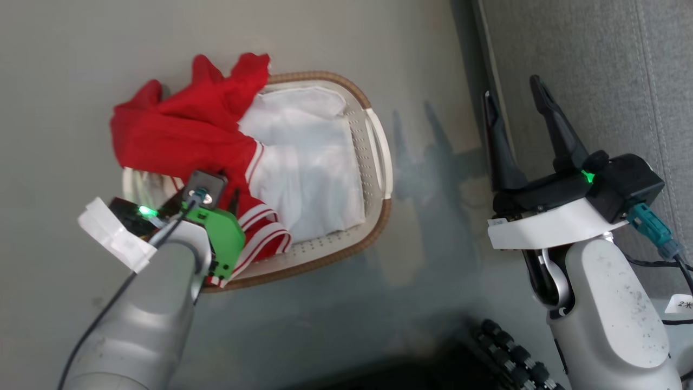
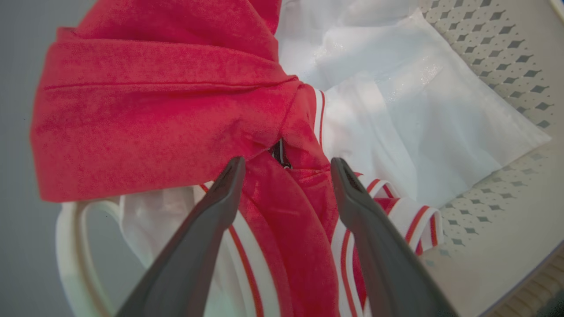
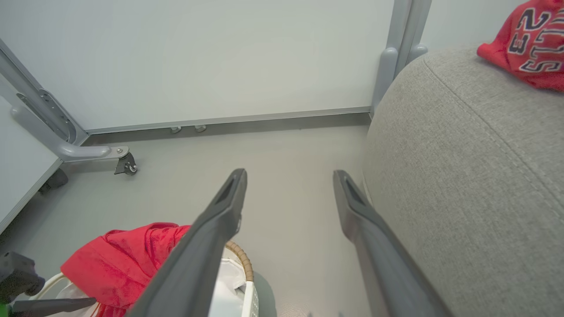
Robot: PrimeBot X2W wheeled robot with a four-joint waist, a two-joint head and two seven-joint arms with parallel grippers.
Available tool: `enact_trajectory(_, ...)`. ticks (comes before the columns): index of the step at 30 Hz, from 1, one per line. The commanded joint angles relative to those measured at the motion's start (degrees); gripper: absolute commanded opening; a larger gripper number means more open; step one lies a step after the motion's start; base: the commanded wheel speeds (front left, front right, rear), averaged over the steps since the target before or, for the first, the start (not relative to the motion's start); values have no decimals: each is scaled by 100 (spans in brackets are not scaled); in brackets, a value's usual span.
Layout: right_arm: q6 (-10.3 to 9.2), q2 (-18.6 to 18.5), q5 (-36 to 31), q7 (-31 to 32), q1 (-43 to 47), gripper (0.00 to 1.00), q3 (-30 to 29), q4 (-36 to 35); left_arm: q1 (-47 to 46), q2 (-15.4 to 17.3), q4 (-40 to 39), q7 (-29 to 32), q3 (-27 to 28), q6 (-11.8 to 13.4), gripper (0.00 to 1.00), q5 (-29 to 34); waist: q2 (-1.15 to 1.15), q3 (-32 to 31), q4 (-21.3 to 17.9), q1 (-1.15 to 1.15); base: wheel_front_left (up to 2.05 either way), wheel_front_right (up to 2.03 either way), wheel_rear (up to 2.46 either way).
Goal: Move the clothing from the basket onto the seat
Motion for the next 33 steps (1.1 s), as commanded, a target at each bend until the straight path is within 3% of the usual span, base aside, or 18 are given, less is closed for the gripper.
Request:
enact_trajectory(1,-6,-10,46,-28,-105,100,41,-73,-195,114,56,12,26,50,100,-53,0,629,-519,-1,0,0,0)
enact_trajectory(13,-6,-11,350,-28,-291,100,195,-212,-802,396,465,3,94,296,100,-123,0,1102,-816,-1,0,0,0)
enact_trajectory(18,-6,-12,427,-28,-301,100,223,-202,-877,341,579,7,65,365,100,-163,0,1132,-870,-1,0,0,0)
enact_trajectory(19,-6,-12,423,-28,-302,100,225,-191,-888,327,592,-6,62,367,79,-174,0,1128,-874,-1,0,0,0)
enact_trajectory(20,-6,-12,433,-28,-303,100,227,-175,-893,311,601,-25,57,369,45,-186,0,1119,-877,-1,0,0,0)
enact_trajectory(21,-6,-12,441,-28,-304,100,226,-165,-888,298,614,-41,53,373,35,-198,0,1107,-878,-1,0,0,0)
enact_trajectory(22,-6,-12,455,-28,-306,100,212,-137,-857,269,625,-105,32,364,0,-215,0,1064,-869,-1,0,0,0)
enact_trajectory(33,-6,-14,324,-28,-214,100,129,105,-579,-12,619,-556,-142,180,0,-290,0,467,-603,-1,0,0,0)
